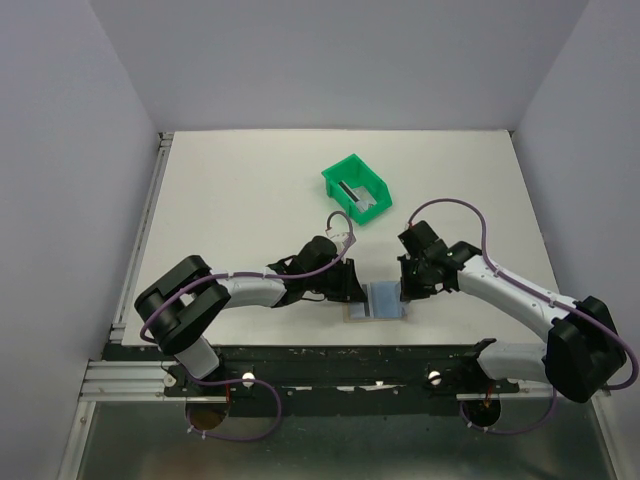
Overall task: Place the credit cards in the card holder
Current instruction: Insert the credit card into the card holder.
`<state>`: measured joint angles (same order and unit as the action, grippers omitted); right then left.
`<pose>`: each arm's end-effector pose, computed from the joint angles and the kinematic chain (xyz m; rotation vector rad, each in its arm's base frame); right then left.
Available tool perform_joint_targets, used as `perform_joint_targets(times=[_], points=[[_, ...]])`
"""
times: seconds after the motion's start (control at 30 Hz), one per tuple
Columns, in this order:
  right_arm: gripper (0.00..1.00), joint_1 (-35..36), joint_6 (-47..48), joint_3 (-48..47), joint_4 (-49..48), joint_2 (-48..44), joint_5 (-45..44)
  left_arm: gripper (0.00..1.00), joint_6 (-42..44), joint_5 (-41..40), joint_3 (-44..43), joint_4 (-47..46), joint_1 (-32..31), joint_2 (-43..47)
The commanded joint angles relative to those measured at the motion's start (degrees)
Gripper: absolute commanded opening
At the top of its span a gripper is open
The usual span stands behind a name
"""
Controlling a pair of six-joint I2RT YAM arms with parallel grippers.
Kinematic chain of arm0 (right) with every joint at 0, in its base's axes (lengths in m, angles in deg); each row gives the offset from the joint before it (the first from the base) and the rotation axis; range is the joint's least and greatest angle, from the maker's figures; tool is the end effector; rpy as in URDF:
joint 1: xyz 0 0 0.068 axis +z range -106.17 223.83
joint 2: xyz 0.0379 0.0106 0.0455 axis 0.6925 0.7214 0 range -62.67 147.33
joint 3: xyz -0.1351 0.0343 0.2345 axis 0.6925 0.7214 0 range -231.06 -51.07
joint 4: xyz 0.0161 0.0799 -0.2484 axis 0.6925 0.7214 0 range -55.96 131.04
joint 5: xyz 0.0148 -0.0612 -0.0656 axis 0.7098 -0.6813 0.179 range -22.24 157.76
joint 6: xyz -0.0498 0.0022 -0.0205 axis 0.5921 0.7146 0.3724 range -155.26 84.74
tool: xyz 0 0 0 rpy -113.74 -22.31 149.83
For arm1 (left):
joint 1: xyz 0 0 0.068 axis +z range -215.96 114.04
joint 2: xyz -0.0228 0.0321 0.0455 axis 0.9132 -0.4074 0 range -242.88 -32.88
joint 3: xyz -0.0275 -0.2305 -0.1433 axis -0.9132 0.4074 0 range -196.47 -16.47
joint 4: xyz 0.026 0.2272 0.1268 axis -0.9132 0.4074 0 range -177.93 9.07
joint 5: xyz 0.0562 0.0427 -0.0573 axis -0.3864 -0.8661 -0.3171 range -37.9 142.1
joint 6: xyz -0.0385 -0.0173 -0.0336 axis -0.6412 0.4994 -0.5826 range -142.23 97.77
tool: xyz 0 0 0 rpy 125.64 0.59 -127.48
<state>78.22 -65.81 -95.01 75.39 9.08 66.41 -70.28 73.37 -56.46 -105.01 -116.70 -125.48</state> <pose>0.1828 0.1241 0.2005 -0.0883 2.8101 0.2498 0.1898 -0.2526 0.1567 0.2988 2.4790 -1.2752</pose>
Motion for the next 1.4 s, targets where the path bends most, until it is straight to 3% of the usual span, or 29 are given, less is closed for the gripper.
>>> perform_joint_targets(times=[0.0,0.47,1.37], points=[[0.0,-0.46,0.14,0.44,-1.7,0.68,3.19,0.28,-0.02,1.13,-0.97,-1.29,-0.24,-0.66],[0.0,-0.38,-0.74,-0.79,2.69,-1.61,-5.25,0.28,-0.11,1.31,-1.41,-1.29,-0.24,-1.18],[0.0,-0.47,0.31,0.7,-1.35,0.94,0.99,0.27,-0.11,1.57,-1.32,-1.46,-0.24,-1.89]])
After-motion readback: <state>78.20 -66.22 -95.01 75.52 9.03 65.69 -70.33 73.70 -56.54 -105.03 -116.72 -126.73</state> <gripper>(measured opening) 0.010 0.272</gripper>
